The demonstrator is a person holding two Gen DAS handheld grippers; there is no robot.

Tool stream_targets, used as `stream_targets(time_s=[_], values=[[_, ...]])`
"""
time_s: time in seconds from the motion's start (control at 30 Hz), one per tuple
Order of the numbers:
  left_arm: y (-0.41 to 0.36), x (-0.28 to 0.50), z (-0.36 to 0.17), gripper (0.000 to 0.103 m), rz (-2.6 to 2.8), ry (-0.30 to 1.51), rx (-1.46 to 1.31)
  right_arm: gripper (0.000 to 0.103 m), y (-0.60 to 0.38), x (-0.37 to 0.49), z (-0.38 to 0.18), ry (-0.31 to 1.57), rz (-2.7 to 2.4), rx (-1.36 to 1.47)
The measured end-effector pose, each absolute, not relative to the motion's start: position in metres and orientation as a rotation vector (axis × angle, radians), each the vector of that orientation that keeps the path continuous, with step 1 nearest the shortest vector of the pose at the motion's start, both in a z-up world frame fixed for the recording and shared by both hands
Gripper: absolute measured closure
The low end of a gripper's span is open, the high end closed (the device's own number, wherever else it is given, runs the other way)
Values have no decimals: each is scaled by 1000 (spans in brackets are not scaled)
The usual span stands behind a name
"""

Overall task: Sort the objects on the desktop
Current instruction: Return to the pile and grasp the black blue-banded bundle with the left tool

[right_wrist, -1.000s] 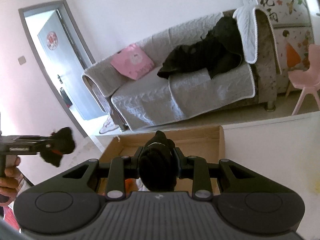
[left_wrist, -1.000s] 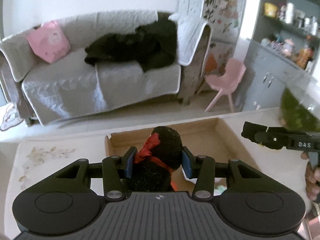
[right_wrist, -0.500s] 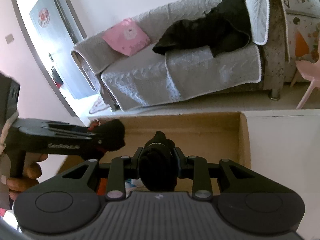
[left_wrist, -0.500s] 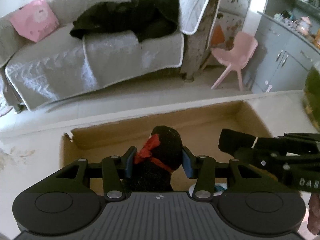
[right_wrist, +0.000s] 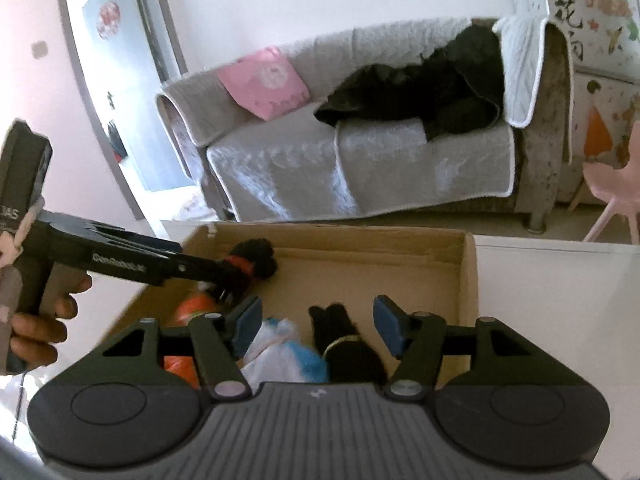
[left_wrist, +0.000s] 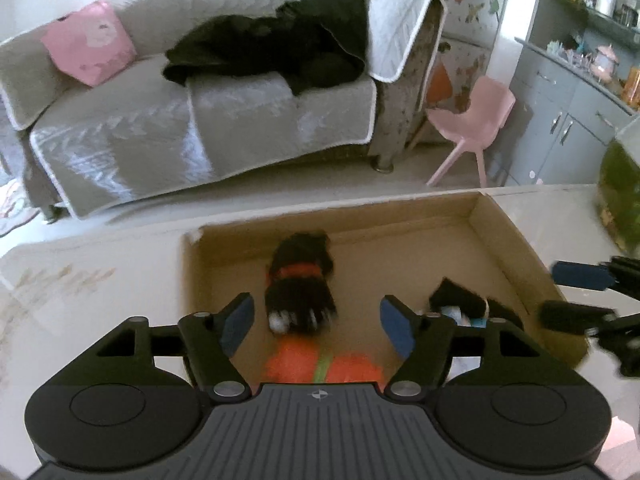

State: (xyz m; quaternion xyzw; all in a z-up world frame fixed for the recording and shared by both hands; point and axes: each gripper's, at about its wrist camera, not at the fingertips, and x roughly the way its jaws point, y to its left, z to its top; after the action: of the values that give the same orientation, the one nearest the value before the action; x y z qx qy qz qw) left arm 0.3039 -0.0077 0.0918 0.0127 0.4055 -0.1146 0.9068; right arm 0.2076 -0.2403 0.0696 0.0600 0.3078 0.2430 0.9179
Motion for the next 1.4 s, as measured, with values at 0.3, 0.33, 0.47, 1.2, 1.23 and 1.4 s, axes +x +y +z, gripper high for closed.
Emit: stream_targets(time_s=[0.3,0.33,0.47,1.2,1.23,1.4], values=[[34,179,94,18,-166,839,62,38,-271,111,58,634,477,153],[35,166,90,18,-160,838,83,38,-270,108,58,636,475,166],[38,125,75,18,-148,872,91,36,-267,79,59,624,482,209],[19,74,32,18,-130,894,66,31,-182,5,-4,679,401,-7],[17,74,31,18,-136,895,67,32,-182,5,-5,681,397,-9],[13,76,26,18,-129,890,65,36,-177,0,-15,683,396,-32]])
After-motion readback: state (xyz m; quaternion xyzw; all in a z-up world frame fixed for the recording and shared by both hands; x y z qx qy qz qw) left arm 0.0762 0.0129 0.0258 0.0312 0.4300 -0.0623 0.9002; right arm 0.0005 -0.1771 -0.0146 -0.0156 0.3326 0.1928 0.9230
